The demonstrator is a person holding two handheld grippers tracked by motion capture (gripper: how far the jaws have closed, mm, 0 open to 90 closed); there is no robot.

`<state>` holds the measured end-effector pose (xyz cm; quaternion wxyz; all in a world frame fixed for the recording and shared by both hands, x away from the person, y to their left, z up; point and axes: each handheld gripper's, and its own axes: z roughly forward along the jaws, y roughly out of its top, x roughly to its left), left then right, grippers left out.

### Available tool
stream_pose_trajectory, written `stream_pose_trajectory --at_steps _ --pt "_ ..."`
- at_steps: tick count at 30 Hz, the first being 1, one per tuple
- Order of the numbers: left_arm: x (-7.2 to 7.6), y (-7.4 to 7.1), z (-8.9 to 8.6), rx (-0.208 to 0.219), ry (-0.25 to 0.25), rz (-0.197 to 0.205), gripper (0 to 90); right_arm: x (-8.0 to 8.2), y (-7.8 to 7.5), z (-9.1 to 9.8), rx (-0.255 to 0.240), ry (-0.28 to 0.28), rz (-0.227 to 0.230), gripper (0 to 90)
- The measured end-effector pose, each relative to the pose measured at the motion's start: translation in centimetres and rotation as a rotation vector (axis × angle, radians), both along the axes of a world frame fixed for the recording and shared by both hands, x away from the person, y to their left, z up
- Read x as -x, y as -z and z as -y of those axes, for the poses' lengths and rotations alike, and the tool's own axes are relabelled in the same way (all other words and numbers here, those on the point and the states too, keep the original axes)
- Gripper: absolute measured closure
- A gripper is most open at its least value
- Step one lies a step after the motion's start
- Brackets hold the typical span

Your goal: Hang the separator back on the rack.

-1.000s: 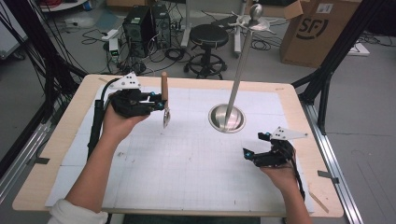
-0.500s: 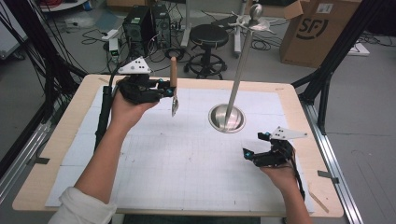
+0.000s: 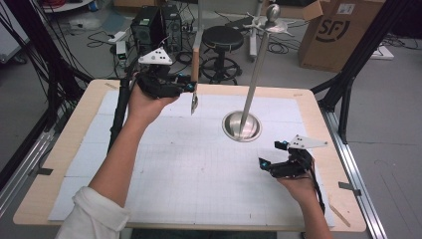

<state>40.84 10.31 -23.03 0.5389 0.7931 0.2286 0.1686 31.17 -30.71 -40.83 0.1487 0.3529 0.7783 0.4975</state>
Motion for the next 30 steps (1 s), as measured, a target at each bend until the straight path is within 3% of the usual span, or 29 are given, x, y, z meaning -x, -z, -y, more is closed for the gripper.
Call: stream_pose_trajectory --at_steps 14,25,30 --pt "-2.0 -2.2 2.2 -0.003 0.067 -0.012 70.2 -0.1 0.1 0.0 -0.005 -0.003 -0.001 3.3" --pt "-2.9 -3.9 3.5 0.015 0.082 -0.008 70.2 -0.1 0.1 0.0 -0.012 -0.008 -0.001 3.3" --pt "-3.2 -4.8 4.4 0.004 0.087 -0.001 70.2 -0.1 0.1 -0.1 -0.013 -0.007 0.004 3.3"
